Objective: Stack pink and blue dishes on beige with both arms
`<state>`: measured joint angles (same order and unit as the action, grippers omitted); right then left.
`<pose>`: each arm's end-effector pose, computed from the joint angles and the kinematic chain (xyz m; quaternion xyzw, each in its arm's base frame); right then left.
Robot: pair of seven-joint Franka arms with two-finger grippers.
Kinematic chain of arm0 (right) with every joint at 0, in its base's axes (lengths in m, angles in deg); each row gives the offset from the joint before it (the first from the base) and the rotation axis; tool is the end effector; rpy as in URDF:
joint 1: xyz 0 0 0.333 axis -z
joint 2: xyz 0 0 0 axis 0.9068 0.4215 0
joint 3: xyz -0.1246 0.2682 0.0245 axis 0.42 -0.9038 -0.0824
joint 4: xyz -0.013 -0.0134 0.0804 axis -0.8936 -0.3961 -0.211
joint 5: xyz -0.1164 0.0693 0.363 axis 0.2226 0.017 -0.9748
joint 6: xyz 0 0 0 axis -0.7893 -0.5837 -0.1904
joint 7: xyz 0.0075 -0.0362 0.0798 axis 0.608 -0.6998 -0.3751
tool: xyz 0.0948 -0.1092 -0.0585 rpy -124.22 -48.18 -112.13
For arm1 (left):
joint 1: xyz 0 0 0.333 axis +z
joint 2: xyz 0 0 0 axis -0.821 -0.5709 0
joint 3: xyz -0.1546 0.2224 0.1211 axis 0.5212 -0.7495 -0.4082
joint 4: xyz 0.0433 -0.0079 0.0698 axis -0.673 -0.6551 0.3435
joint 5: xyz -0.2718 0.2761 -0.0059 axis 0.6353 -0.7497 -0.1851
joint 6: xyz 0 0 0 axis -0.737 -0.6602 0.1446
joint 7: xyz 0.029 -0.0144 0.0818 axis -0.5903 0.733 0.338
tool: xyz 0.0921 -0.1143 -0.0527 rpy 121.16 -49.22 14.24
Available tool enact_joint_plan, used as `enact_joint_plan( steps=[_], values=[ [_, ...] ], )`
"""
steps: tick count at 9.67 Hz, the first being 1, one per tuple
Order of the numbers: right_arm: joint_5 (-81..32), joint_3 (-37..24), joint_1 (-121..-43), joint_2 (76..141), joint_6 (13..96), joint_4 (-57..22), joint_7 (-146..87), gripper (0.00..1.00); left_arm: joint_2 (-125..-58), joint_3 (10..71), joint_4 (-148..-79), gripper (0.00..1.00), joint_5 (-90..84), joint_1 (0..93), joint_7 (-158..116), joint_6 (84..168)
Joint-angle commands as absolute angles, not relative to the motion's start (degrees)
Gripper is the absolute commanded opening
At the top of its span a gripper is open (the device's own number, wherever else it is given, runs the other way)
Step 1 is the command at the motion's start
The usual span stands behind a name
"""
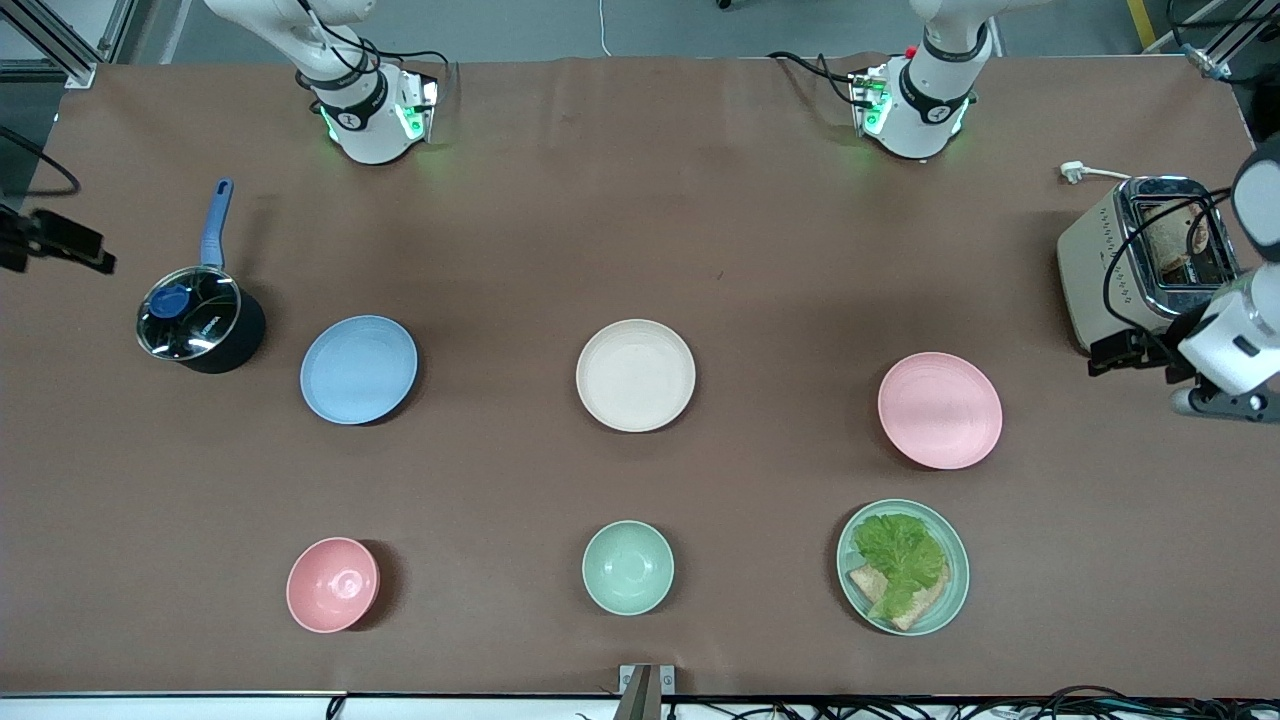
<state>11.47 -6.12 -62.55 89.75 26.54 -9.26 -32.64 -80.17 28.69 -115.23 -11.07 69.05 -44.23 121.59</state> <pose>0.5510 -0.0793 0.5084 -0.9979 0.0056 0.0627 0.0131 0.6064 0.0785 0.3555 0.9965 -0.0769 -0.0178 0.0258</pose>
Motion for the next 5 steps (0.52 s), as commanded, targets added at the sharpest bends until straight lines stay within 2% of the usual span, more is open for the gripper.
enact_joint_plan(
  steps=[1,3,5],
  values=[
    [6.51,-4.41,-60.68,91.95,38.35,-20.48,-39.81,1.0,-88.63,29.22,-115.91,1.0,-1.94,72.84,-54.26,125.37],
    [1.15,-3.7,-60.85,93.96,54.43,-32.8,-45.98,1.0,-92.96,29.22,-116.08,1.0,1.01,73.38,-57.12,128.0],
    [0.78,-3.87,-61.47,100.01,63.86,-36.7,-50.45,1.0,-97.09,29.49,-116.17,0.92,3.02,73.29,-59.58,131.34]
  ],
)
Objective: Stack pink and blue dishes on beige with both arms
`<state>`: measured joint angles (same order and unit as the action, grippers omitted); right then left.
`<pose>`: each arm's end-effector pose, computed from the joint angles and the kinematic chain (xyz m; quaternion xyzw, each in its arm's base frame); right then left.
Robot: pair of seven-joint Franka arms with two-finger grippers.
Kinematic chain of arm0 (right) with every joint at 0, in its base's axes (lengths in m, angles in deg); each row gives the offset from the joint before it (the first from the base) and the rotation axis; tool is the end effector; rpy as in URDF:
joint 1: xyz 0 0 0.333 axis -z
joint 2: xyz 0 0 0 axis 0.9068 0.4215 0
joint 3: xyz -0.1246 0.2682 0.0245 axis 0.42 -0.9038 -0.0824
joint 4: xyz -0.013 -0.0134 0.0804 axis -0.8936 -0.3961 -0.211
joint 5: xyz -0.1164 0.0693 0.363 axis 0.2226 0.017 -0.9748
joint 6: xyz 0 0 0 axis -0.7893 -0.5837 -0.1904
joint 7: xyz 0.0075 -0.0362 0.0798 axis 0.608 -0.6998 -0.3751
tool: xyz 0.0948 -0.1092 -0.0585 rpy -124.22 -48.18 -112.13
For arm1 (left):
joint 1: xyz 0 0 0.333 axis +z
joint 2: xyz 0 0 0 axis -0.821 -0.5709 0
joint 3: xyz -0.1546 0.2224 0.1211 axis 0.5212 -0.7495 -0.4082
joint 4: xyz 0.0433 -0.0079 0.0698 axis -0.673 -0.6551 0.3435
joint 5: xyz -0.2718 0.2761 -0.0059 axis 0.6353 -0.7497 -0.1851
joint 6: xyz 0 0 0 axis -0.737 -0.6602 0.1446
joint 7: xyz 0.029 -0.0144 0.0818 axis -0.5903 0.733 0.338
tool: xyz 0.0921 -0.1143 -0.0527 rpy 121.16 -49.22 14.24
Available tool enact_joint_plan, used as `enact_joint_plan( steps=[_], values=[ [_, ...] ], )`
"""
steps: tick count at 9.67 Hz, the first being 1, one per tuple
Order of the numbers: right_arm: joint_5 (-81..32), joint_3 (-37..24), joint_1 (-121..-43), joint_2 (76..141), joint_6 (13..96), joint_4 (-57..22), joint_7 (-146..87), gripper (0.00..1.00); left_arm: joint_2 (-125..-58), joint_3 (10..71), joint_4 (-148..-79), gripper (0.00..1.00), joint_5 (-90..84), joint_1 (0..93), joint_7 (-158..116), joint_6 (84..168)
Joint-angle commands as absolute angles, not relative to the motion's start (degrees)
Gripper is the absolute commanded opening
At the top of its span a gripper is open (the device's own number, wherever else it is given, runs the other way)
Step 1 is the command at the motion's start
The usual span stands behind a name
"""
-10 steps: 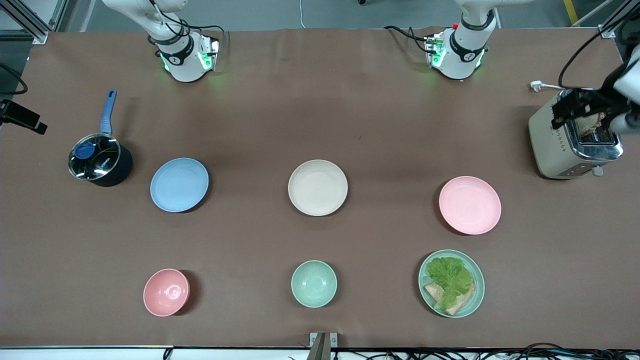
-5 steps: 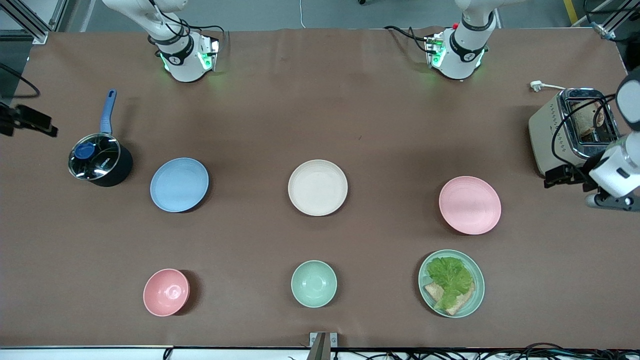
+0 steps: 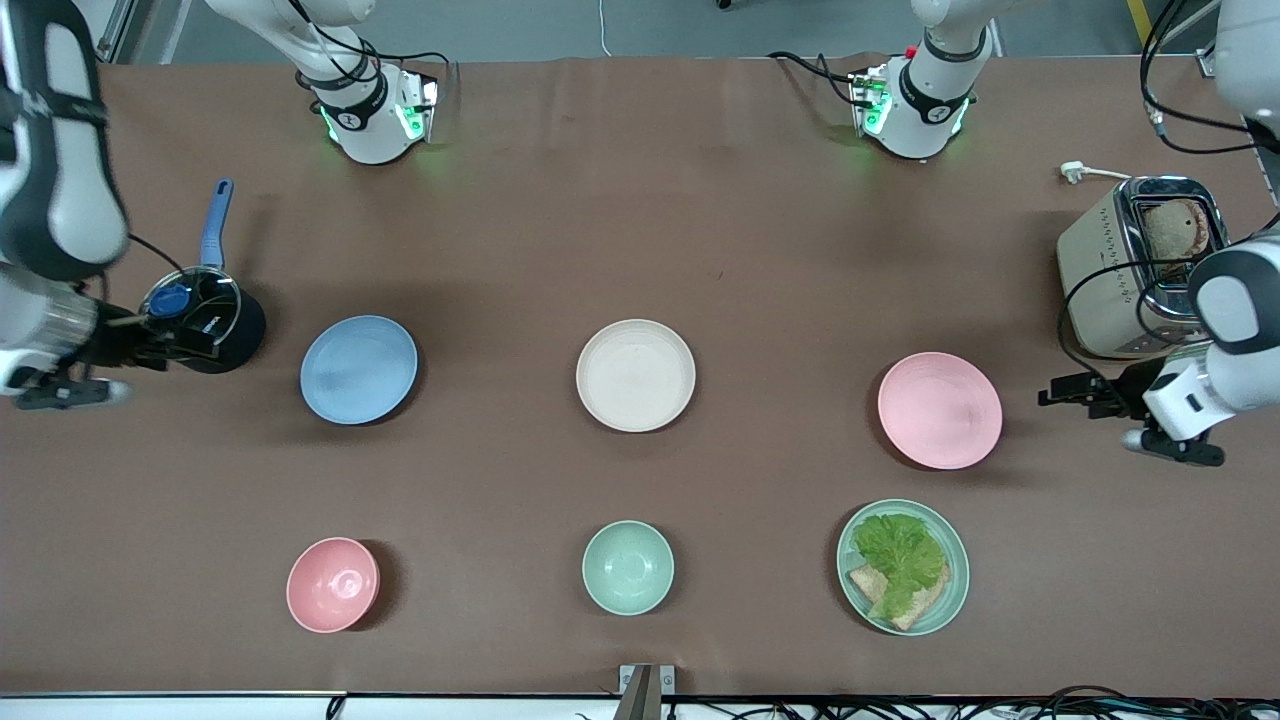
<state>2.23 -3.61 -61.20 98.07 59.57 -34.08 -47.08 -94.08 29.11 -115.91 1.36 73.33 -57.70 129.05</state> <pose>0.5541 -0.1062 0.2734 -0.9957 -0.0379 0.0430 0.0731 0.6113 0.1009 0.2139 0.9842 -0.0926 -0.0352 0.1465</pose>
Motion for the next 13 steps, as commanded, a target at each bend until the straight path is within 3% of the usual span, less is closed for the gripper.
enact_joint_plan(
  steps=[1,3,5,7,9,10,12,13],
  values=[
    [-2.96,-3.87,-61.38,102.39,67.91,-38.37,-55.97,1.0,-99.02,29.75,-116.17,0.81,3.12,73.2,-60.8,132.57],
    [-12.54,-3.78,-61.29,106.52,74.34,-41.28,-66.17,1.0,-101.93,30.62,-116.0,0.64,3.38,73.29,-61.34,133.99],
    [-18.52,-4.13,-61.9,107.24,77.78,-44.87,-72.85,1.0,-103.95,31.07,-116.08,0.51,3.82,73.29,-61.34,135.22],
    [-24.94,-4.14,-62.43,107.33,78.15,-46.03,-79.99,0.99,-104.57,31.68,-116.0,0.32,3.91,73.29,-61.34,135.4],
    [-26.73,-4.14,-63.49,107.42,78.23,-46.65,-80.45,0.86,-104.75,31.77,-115.82,0.05,5.22,73.29,-61.34,135.49],
    [-26.73,-4.14,-63.49,107.51,78.23,-46.65,-80.54,0.79,-104.14,31.77,-115.65,0.0,5.32,73.29,-61.26,135.4],
    [-27.08,-4.14,-63.4,108.38,78.5,-46.65,-81.94,0.66,-100.91,35.26,-115.82,0.0,7.41,73.2,-57.94,132.61],
    [-26.91,-4.05,-63.4,108.65,79.37,-46.65,-82.56,0.51,-98.45,38.59,-116.0,0.0,9.34,73.2,-50.96,129.19]
  ],
)
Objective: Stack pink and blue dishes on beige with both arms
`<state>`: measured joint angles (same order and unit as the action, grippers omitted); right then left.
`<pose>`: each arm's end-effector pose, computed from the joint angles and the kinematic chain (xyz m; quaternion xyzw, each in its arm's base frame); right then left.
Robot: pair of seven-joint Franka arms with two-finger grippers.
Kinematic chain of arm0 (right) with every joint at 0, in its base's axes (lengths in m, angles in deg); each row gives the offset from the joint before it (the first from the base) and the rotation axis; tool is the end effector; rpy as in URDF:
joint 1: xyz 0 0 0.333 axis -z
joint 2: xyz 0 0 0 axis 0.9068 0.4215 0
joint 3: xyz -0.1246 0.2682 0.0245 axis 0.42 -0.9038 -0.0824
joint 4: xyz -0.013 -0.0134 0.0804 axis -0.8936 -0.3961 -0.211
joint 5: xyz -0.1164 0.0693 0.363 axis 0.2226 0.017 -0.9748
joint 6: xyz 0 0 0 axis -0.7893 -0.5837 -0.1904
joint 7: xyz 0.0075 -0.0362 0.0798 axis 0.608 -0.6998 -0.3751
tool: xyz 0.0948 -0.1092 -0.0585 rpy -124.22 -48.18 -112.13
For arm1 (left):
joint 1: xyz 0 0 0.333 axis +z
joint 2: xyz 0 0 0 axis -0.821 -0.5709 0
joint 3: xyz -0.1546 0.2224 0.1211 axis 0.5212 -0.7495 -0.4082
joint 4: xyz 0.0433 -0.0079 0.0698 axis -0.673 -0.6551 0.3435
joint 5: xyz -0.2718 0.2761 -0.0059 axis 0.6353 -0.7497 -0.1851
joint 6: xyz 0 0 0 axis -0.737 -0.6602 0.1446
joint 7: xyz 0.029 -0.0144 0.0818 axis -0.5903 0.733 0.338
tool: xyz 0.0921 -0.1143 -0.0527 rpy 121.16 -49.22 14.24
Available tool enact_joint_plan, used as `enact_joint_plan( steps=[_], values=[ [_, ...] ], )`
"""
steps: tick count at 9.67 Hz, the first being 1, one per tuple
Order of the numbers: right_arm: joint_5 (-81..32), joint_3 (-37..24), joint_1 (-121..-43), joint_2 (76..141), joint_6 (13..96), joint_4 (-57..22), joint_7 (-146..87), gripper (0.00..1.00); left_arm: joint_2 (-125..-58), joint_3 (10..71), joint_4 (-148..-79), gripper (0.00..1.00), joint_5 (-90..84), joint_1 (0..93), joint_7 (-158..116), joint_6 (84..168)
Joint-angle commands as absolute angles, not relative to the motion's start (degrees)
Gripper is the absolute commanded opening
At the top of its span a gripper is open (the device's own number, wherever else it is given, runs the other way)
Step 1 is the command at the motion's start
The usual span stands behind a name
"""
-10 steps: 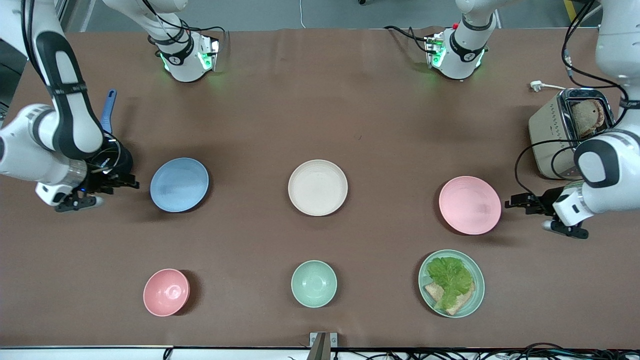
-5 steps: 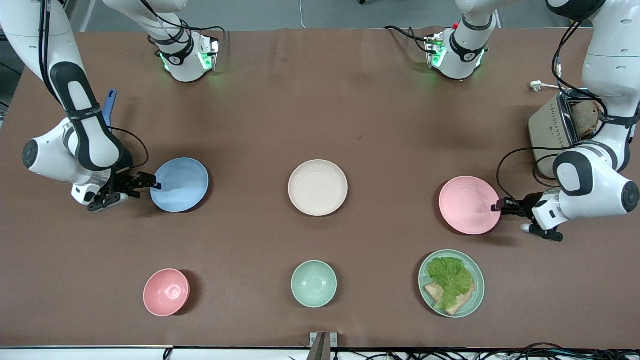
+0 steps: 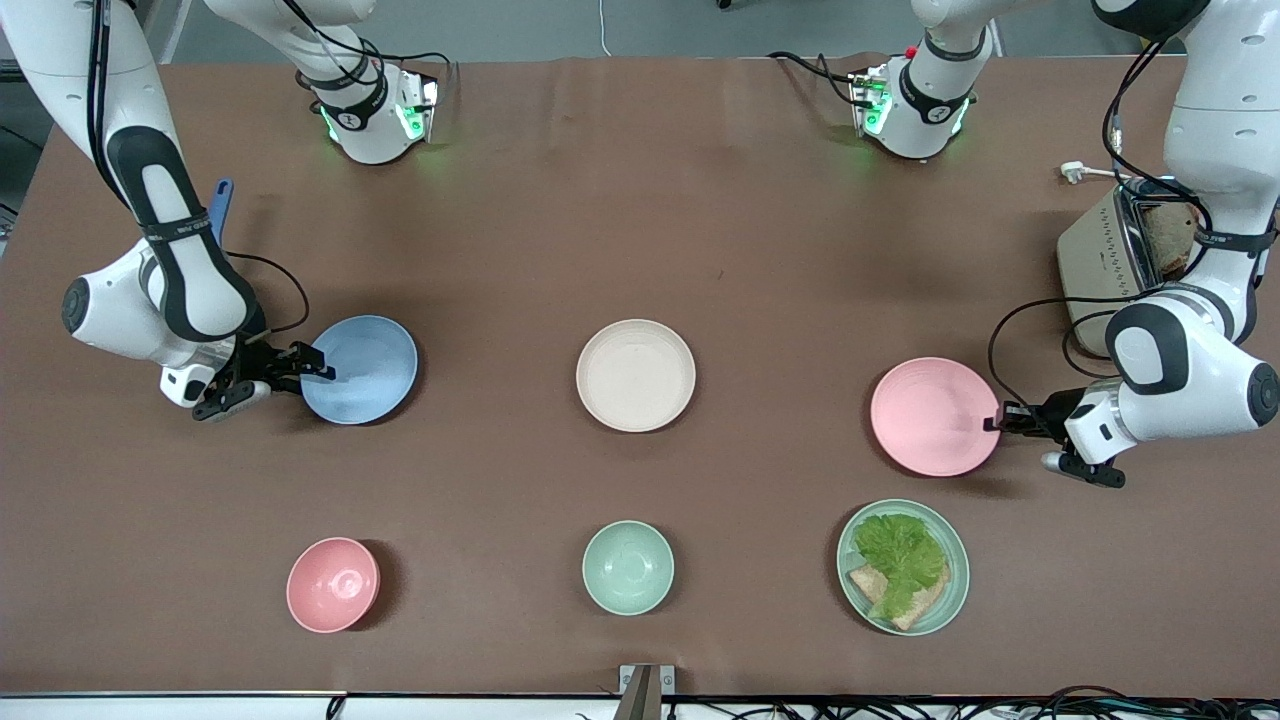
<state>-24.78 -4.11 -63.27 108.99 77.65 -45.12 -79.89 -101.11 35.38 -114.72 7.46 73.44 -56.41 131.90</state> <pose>0.5151 -0.0727 0.1207 -0.9746 -0.1313 -0.0142 0.1811 0.6210 0.0284 0.1604 0.9706 -0.0837 -0.0442 0.2211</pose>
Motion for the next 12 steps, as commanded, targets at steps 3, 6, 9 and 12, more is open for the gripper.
enact_joint_plan(
  steps=[3,6,9,12],
  values=[
    [-28.31,-3.96,-63.49,109.53,78.68,-45.77,-81.87,0.01,-95.26,49.32,-116.35,0.01,8.84,70.93,-28.63,130.02],
    [-28.22,-3.52,-63.14,108.48,73.36,-43.59,-78.89,0.01,-96.04,49.7,-116.96,0.01,4.56,58.48,-9.21,138.7],
    [-23.94,1.13,-63.4,105.23,54.81,-34.38,-71.34,0.01,-98.95,49.79,-117.23,0.01,-7.56,50.46,5.15,142.96],
    [-16.01,1.14,-64.27,103.73,38.38,-21.72,-54.76,0.01,-99.48,49.79,-119.33,0.01,-12.08,46.67,10.63,144.35]
  ],
)
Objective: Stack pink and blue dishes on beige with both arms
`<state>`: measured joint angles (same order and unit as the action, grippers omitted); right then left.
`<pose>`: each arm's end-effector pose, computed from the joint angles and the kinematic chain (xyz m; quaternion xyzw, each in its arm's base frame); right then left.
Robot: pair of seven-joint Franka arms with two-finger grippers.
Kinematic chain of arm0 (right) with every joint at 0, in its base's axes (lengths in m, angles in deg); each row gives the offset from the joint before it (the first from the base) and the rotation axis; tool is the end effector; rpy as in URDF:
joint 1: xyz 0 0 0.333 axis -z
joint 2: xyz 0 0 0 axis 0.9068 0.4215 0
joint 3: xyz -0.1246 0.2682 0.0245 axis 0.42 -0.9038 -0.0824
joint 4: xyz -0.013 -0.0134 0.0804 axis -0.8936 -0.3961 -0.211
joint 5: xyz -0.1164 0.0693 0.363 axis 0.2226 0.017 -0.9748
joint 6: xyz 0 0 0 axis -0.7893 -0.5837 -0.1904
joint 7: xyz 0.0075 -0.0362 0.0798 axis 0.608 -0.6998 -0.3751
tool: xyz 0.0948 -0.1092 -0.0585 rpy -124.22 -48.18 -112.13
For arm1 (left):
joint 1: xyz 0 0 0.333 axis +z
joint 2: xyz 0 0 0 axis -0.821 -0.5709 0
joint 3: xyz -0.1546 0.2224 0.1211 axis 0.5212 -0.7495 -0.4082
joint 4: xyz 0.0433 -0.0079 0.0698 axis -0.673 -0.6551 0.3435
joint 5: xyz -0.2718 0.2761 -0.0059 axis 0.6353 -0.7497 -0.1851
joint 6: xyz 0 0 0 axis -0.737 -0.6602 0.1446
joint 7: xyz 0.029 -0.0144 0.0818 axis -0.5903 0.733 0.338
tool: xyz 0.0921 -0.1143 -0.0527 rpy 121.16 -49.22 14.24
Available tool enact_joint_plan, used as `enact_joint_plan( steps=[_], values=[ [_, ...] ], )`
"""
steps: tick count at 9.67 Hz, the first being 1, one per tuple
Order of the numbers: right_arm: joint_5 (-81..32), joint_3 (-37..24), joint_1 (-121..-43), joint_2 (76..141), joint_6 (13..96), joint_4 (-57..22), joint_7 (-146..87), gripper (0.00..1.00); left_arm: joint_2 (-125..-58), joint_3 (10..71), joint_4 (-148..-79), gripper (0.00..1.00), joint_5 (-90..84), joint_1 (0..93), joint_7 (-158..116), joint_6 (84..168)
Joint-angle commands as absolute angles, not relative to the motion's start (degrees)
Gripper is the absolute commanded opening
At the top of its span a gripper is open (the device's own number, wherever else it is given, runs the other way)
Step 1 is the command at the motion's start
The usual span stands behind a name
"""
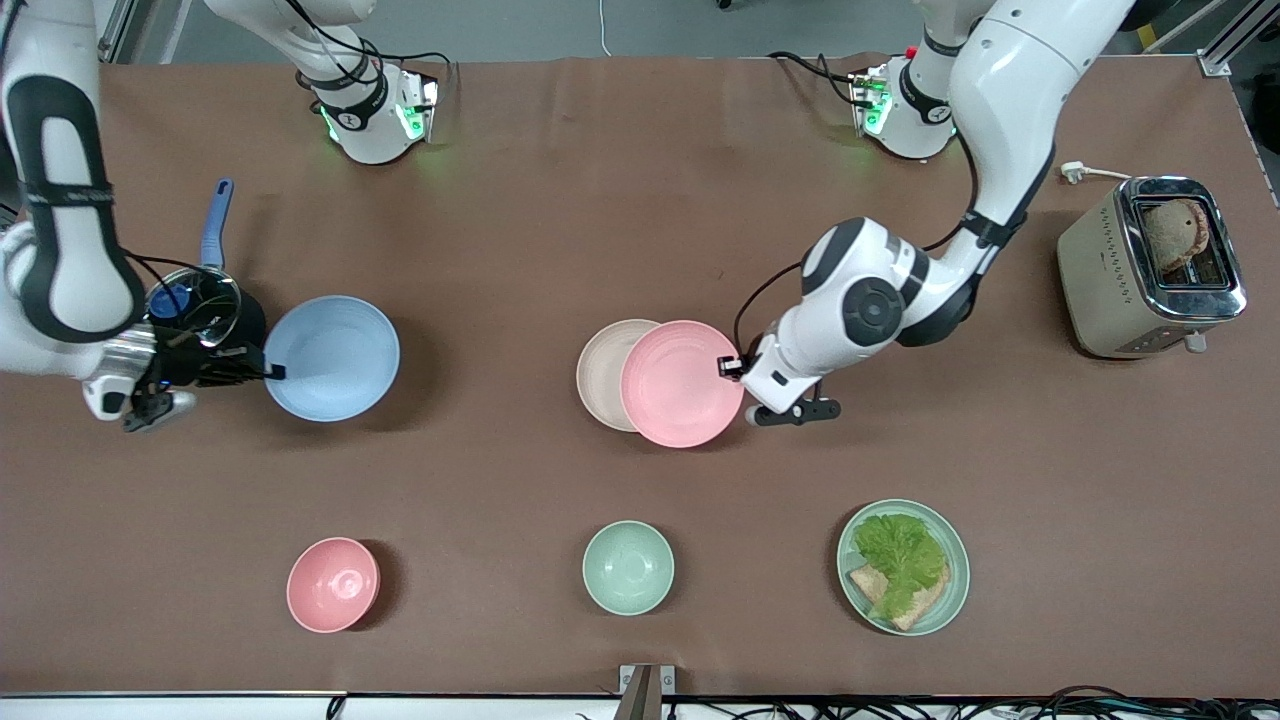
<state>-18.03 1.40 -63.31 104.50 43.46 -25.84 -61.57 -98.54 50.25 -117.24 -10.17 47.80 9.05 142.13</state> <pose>0.5625 -0.0842 0.2675 -0.9615 -0.0702 0.0689 0.2567 0.5292 -0.3670 0.2068 0.9887 0.0546 -0.0750 0.1181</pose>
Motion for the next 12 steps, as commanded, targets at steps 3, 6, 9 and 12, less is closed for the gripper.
enact_joint_plan(
  steps=[3,6,9,12],
  values=[
    [-15.92,0.87,-71.29,101.27,36.66,-20.19,-40.16,0.01,-102.37,49.52,-120.13,0.04,-17.17,44.38,15.19,149.28],
    [-15.92,-1.05,-77.01,100.65,39.28,-20.19,-29.68,0.01,-103.0,49.44,-119.43,0.46,-17.53,42.53,19.41,149.37],
    [-15.92,-9.29,-77.2,100.74,45.43,-21.07,-18.44,0.01,-99.07,49.26,-118.9,1.0,-18.23,44.71,20.14,147.63],
    [-15.92,-19.75,-77.29,101.96,58.07,-25.37,-8.59,0.02,-92.03,49.26,-109.28,1.0,-20.16,53.05,17.26,130.55]
  ],
)
